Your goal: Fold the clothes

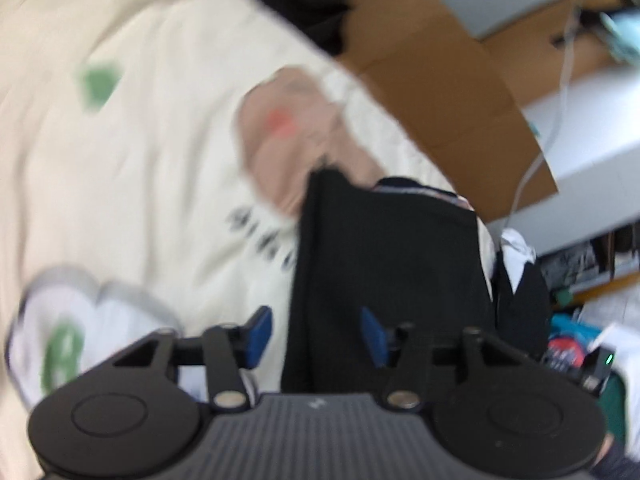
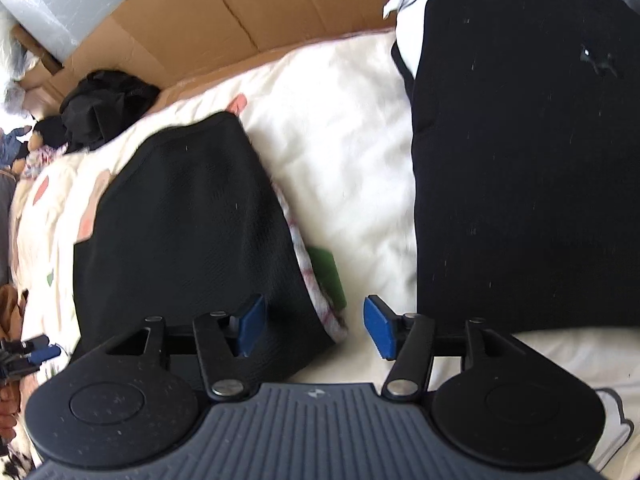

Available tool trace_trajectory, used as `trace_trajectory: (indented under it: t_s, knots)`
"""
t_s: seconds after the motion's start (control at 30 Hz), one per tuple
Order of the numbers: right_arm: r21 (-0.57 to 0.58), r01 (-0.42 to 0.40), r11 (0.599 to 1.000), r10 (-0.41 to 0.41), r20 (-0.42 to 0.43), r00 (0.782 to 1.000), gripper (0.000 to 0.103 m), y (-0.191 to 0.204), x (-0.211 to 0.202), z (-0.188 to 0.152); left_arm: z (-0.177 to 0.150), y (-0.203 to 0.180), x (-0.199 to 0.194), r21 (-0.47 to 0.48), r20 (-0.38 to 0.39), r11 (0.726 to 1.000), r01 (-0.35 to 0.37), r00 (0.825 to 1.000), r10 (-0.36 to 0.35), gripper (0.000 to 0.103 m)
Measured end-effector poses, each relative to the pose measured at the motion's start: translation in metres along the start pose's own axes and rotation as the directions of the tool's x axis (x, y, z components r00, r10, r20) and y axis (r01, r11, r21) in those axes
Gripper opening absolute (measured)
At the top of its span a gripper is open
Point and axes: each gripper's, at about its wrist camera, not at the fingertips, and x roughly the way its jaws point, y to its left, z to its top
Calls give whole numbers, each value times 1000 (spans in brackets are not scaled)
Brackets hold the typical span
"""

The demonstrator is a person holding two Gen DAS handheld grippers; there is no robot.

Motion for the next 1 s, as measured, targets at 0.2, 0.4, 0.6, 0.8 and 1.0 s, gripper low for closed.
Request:
trace_trajectory:
  t_s: [0.2,0.4,0.6,0.8,1.0]
  knots:
    - [18,-19,1000,19,14,1000,60,2,0,5,18,-22,35,175,-53,984,23,999,-14,68]
    - [40,-36,999,35,28,999,61,7,-4,6,35,-42,62,271,-92,962,27,996,-2,67]
    - [162,-19,987,18,12,1000,62,2,-4,2,53,-57,77,310,-107,951,2,994,33,65]
    - [170,-10,985,8,16,1000,62,5,-7,-5,70,-87,95,436,-146,899,46,989,20,67]
    - [145,3,989,-7,23,1000,67,1,-14,-13,81,-110,115,506,-141,861,58,990,16,67]
